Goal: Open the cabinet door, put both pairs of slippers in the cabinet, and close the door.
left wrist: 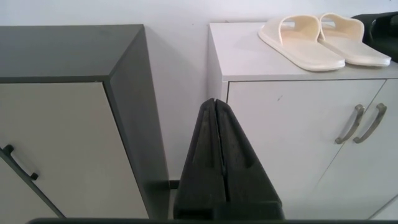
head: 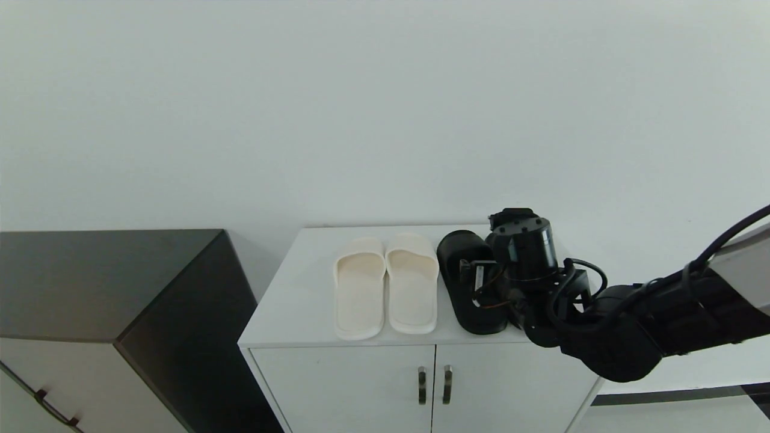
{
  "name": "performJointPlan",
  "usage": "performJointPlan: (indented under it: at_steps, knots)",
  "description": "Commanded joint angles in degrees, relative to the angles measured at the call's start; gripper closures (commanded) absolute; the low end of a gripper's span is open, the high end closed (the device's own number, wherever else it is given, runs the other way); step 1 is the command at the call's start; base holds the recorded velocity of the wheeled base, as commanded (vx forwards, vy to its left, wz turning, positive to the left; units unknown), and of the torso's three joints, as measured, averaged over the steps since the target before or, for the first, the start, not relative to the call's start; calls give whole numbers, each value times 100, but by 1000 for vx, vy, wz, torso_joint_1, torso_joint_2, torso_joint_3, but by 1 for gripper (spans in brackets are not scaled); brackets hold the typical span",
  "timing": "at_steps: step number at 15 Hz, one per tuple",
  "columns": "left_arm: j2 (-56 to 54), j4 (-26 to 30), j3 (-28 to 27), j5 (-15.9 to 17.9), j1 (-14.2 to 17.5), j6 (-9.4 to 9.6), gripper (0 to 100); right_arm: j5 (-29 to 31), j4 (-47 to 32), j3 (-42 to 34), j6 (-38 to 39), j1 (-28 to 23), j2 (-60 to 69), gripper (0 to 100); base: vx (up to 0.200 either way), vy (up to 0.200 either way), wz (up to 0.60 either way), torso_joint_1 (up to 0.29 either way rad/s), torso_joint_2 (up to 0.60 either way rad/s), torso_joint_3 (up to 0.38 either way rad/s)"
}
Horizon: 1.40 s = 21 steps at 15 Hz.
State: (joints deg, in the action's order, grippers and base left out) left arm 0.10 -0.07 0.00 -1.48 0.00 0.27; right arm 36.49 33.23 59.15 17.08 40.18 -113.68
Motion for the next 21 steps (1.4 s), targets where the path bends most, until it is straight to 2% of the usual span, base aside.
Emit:
performJointPlan:
  at_steps: [1,8,13,14,18,21]
  knots:
    - [-1,-1,0,-2,0,-9,100,-28,-1,106,-3,-89,-207,0,0,0,0,0,0,0]
    - [-1,-10,0,-2,0,-62,100,-555,166,510,-143,-555,-585,0,0,0,0,0,0,0]
    - [-1,-10,0,-2,0,-71,100,-564,395,800,-425,-678,-919,0,0,0,0,0,0,0]
    - [-1,-10,0,-2,0,-80,100,-581,395,800,-451,-687,-928,100,0,0,0,0,0,0]
    - [-1,-10,0,-2,0,-106,100,-546,403,888,-504,-687,-875,100,0,0,0,0,0,0]
    - [-1,-10,0,-2,0,-106,100,-511,395,747,-644,-652,-331,100,0,0,0,0,0,0]
